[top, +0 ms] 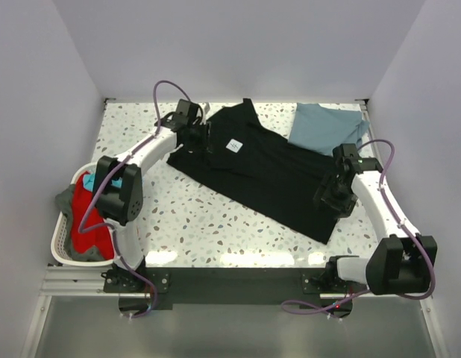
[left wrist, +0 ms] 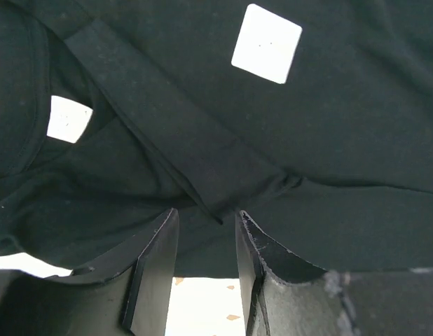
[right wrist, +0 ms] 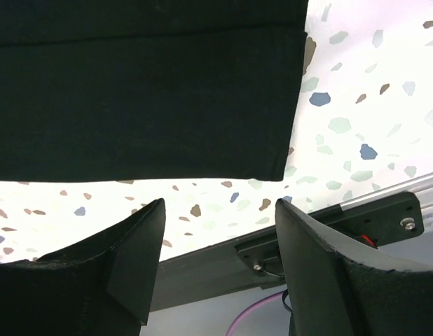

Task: Fold and stack the t-shirts
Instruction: Fold the tshirt

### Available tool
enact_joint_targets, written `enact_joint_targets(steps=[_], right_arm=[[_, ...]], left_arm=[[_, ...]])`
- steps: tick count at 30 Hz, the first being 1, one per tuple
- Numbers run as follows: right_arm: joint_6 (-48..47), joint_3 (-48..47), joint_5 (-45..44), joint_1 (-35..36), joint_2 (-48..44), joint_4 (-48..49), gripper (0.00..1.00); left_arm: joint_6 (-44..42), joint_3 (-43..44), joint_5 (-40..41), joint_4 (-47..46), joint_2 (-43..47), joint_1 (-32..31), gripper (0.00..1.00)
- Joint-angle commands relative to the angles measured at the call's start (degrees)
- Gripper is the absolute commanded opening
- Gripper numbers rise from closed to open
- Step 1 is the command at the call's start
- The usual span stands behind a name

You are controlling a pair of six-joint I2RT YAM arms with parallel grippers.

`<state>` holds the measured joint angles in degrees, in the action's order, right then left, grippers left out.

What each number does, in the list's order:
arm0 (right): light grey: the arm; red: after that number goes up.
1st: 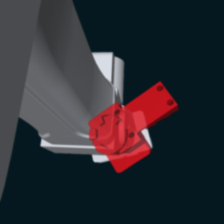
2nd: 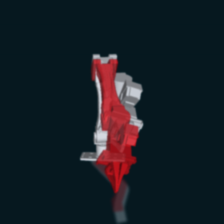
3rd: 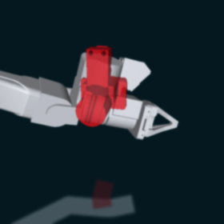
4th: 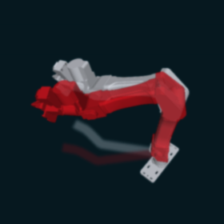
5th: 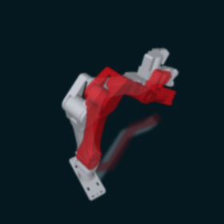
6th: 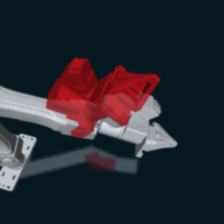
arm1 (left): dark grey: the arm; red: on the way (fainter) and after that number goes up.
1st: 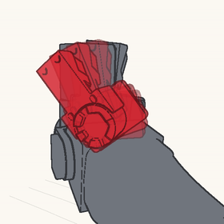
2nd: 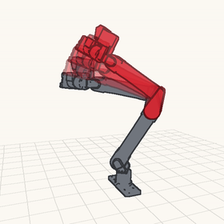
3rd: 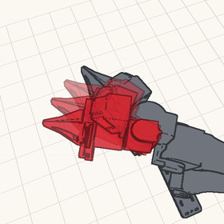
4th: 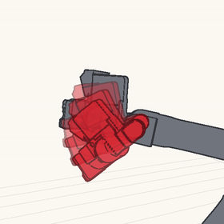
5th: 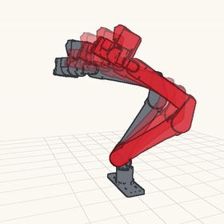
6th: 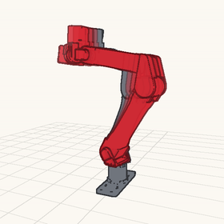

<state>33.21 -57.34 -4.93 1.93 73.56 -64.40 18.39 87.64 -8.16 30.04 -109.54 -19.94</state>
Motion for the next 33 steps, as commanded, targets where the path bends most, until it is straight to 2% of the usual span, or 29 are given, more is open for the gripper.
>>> enact_joint_targets(steps=[1, 14, 33], right_arm=[[0.2, -1.5, 1.4, 0.3, -2.9, -0.7, 0.68], [1.1, 2.8, 3.5, 0.4, -7.6, 0.7, 0.70], [1.2, 2.4, 4.8, 0.4, -5.6, 1.9, 0.70]], left_arm=[[0.9, 2.7, 2.3, -0.9, -2.6, 1.2, 0.43], [0.4, 4.9, 5.1, -2.7, -9.7, 1.4, 0.45], [3.0, 8.4, -0.2, -5.9, -14.0, 3.1, 0.42]])
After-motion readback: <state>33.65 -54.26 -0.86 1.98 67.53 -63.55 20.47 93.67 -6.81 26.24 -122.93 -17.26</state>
